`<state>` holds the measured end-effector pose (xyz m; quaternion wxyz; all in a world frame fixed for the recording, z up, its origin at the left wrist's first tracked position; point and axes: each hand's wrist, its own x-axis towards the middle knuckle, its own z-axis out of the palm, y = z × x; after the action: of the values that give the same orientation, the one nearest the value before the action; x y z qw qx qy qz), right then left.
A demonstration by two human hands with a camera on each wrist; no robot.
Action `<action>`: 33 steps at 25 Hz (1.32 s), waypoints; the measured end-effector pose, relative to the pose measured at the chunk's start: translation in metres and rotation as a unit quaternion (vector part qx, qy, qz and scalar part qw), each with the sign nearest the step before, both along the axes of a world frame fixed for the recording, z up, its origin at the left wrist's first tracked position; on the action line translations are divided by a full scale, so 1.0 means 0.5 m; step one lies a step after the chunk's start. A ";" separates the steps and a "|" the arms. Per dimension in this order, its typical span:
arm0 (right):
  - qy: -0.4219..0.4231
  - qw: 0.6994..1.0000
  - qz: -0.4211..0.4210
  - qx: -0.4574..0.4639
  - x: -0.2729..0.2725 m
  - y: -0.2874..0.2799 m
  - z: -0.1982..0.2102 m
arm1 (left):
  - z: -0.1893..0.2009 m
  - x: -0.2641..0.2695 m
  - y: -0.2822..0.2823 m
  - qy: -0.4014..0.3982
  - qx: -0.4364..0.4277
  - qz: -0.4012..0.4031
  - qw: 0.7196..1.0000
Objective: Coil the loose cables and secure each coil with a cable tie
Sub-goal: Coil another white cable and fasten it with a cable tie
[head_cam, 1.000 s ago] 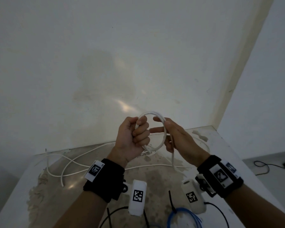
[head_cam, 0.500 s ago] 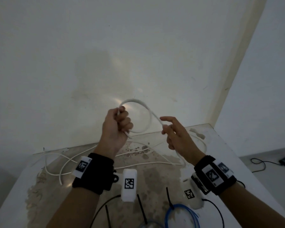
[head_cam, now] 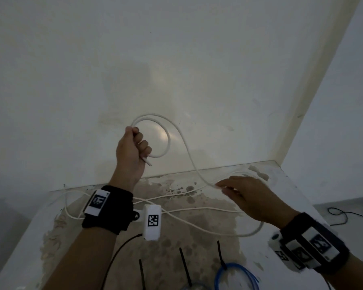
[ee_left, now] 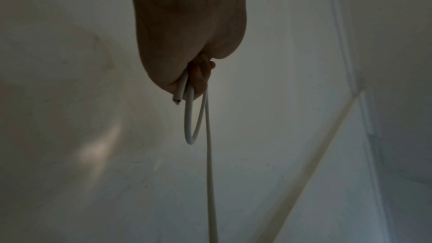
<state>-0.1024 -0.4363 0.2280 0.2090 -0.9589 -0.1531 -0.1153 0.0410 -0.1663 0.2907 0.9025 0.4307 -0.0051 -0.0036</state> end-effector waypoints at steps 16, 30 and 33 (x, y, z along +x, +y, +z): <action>0.258 0.770 0.083 0.577 0.025 0.115 0.084 | -0.013 -0.062 -0.083 -0.018 0.293 -0.003 0.956; 0.146 0.988 -0.025 -0.050 0.032 0.160 -0.034 | 0.002 -0.067 -0.083 -0.026 0.046 -0.073 0.996; 0.178 0.980 0.052 -0.073 -0.005 0.184 -0.006 | -0.024 -0.068 -0.087 -0.054 0.074 -0.027 0.995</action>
<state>-0.1049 -0.3442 0.2251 0.1679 -0.9676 -0.1709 0.0798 0.0071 -0.2099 0.2786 0.8660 0.4957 -0.0655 -0.0049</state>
